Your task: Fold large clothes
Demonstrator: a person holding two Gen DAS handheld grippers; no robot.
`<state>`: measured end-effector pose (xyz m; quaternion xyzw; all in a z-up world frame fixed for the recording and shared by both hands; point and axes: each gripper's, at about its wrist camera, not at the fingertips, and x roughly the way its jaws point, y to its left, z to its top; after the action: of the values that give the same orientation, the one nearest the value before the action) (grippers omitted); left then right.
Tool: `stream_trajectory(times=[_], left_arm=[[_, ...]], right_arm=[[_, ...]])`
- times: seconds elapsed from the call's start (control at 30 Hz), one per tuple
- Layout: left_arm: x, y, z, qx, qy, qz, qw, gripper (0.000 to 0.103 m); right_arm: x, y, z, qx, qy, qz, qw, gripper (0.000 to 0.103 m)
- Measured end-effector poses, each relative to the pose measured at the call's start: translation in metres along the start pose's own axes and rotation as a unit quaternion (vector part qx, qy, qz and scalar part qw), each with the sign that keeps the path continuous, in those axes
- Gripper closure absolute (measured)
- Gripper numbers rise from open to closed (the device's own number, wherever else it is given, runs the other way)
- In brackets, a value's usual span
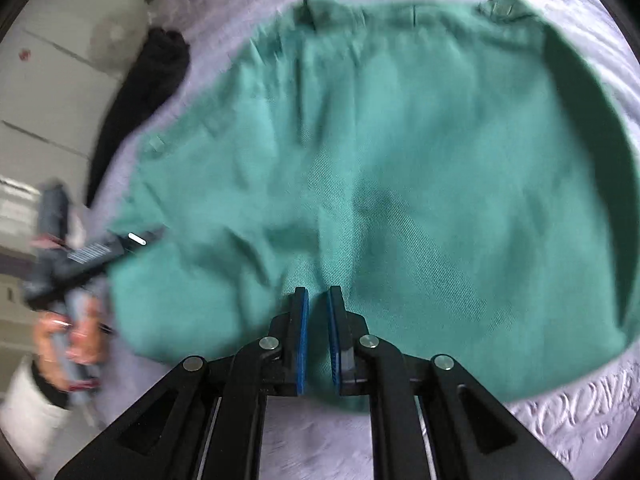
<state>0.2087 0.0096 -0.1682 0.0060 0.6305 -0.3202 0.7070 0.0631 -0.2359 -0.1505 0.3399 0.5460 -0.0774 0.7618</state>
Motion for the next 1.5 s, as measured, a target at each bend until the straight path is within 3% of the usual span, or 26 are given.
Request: stream_trajectory(times=[0.2, 0.4, 0.5, 0.7, 0.83, 0.93, 1.03, 1.07, 1.1, 1.13, 1.17, 1.2, 1.23, 1.27, 1.33, 1.43, 1.5], left_arm=[[-0.049, -0.074, 0.012, 0.063, -0.058, -0.038, 0.9956, 0.080], [-0.059, -0.185, 0.023, 0.157, -0.087, -0.060, 0.9819, 0.080], [-0.046, -0.240, 0.022, 0.203, -0.085, -0.066, 0.9734, 0.080], [0.019, -0.343, 0.005, 0.271, -0.049, -0.094, 0.9568, 0.080], [0.080, -0.391, -0.021, 0.312, -0.006, -0.074, 0.9472, 0.080], [0.100, -0.396, -0.033, 0.312, 0.019, -0.045, 0.9490, 0.080], [0.087, -0.384, -0.035, 0.296, 0.010, -0.057, 0.9535, 0.079], [0.079, -0.380, -0.035, 0.295, 0.001, -0.056, 0.9539, 0.071], [0.071, -0.375, -0.033, 0.294, -0.008, -0.050, 0.9545, 0.036], [0.062, -0.369, -0.033, 0.292, -0.023, -0.039, 0.9555, 0.017], [0.050, -0.362, -0.030, 0.287, -0.053, -0.029, 0.9561, 0.006], [0.038, -0.357, -0.029, 0.285, -0.080, -0.023, 0.9548, 0.006], [0.030, -0.352, -0.028, 0.287, -0.089, -0.019, 0.9537, 0.006], [0.021, -0.343, -0.026, 0.282, -0.094, -0.009, 0.9548, 0.006], [0.008, -0.325, -0.018, 0.261, -0.111, 0.005, 0.9591, 0.006], [-0.005, -0.286, -0.001, 0.215, -0.133, 0.039, 0.9666, 0.006], [-0.006, -0.254, 0.012, 0.177, -0.137, 0.069, 0.9722, 0.006]], right_arm=[[0.018, -0.014, -0.001, -0.003, 0.006, 0.020, 1.000, 0.091], [-0.002, -0.051, -0.001, 0.038, 0.017, 0.101, 0.994, 0.091], [-0.028, -0.066, -0.006, 0.048, -0.014, 0.118, 0.992, 0.091], [-0.080, -0.130, -0.017, 0.087, -0.072, 0.113, 0.987, 0.091], [-0.082, -0.173, -0.025, 0.134, -0.069, 0.116, 0.982, 0.091], [-0.077, -0.197, -0.034, 0.171, -0.064, 0.149, 0.972, 0.091], [-0.076, -0.204, -0.039, 0.176, -0.069, 0.174, 0.967, 0.091], [-0.077, -0.207, -0.039, 0.176, -0.071, 0.181, 0.965, 0.090], [-0.077, -0.210, -0.039, 0.178, -0.073, 0.190, 0.963, 0.090], [-0.078, -0.214, -0.038, 0.185, -0.077, 0.211, 0.957, 0.088], [-0.080, -0.221, -0.037, 0.191, -0.080, 0.227, 0.952, 0.072], [-0.082, -0.226, -0.035, 0.198, -0.083, 0.244, 0.946, 0.056], [-0.083, -0.228, -0.031, 0.205, -0.088, 0.261, 0.939, 0.029], [-0.084, -0.228, -0.025, 0.208, -0.095, 0.280, 0.932, 0.023], [-0.084, -0.226, -0.012, 0.206, -0.098, 0.312, 0.922, 0.023], [-0.069, -0.219, 0.014, 0.202, -0.069, 0.347, 0.913, 0.023], [-0.055, -0.206, 0.033, 0.191, -0.050, 0.345, 0.918, 0.023]])
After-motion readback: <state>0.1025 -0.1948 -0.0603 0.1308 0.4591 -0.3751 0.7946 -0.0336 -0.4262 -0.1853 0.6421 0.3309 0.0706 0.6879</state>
